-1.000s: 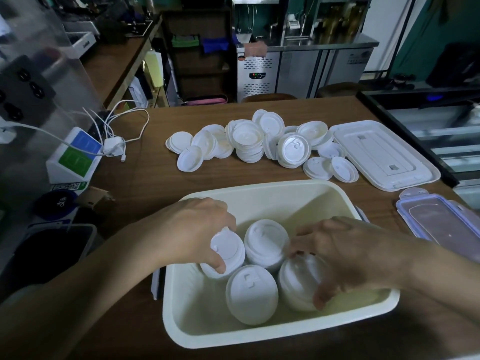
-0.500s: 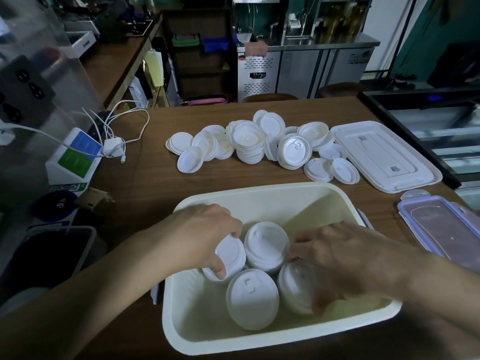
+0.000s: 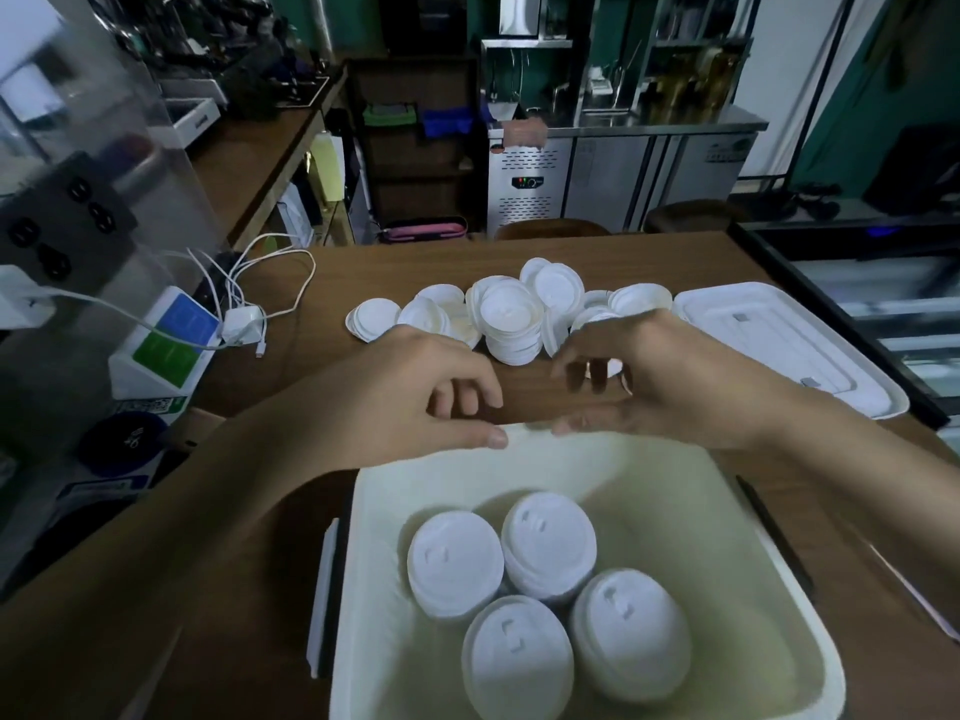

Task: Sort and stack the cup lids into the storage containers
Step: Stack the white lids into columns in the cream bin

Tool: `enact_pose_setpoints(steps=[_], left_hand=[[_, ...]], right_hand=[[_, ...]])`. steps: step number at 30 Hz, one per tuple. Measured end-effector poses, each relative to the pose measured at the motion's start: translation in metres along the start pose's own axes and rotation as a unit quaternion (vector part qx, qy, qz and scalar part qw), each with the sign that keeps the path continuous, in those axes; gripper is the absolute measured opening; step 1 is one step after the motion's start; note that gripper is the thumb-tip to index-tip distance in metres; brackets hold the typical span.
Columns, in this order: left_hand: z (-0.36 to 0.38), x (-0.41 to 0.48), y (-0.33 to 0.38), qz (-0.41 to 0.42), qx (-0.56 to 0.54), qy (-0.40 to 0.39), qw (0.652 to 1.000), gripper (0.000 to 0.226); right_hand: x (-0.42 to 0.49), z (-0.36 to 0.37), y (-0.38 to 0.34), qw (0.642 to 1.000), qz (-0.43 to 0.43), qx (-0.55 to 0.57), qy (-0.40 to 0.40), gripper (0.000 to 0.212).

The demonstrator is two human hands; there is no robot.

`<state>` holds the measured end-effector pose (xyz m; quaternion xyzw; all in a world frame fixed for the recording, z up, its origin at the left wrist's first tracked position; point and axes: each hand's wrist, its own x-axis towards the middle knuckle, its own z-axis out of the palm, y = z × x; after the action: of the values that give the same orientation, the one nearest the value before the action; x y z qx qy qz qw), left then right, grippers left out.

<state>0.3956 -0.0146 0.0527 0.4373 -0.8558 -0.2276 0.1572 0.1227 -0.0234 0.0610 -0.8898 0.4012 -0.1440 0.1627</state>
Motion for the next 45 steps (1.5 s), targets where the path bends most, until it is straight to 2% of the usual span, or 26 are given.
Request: enact_pose_setpoints(steps=[5,10,14,20,23,26,34,38,45], left_hand=[[0.001,0.037,-0.04,-0.022,0.001,0.055,0.998,0.031],[0.014,0.084,-0.089,-0.074,0.001,0.108,0.991,0.06],[0.019,0.124,-0.109,-0.123,-0.02,0.083,0.989,0.087],[0.027,0.164,-0.132,-0.152,0.011,0.022,0.988,0.105],[0.038,0.174,-0.143,-0.165,-0.002,0.008,0.986,0.101],[0.043,0.177,-0.149,-0.165,0.001,0.019,0.986,0.085],[0.038,0.165,-0.15,-0.157,-0.041,0.052,0.985,0.092],[0.033,0.152,-0.145,-0.152,-0.061,0.067,0.984,0.081],[0.014,0.128,-0.126,-0.128,-0.08,0.089,0.985,0.071]], right_hand=[[0.053,0.007,0.036,0.998,0.048,-0.01,0.041,0.049],[0.104,0.028,0.076,0.99,0.132,-0.036,0.039,0.073],[0.137,0.044,0.089,0.976,0.213,-0.047,0.001,0.094],[0.158,0.059,0.103,0.968,0.247,-0.048,-0.009,0.101],[0.16,0.065,0.108,0.966,0.254,-0.04,-0.019,0.098],[0.162,0.068,0.114,0.966,0.257,-0.028,-0.012,0.094],[0.161,0.064,0.117,0.967,0.249,0.042,0.008,0.101],[0.156,0.059,0.11,0.964,0.255,0.069,0.004,0.101],[0.145,0.043,0.092,0.969,0.224,0.096,0.048,0.098]])
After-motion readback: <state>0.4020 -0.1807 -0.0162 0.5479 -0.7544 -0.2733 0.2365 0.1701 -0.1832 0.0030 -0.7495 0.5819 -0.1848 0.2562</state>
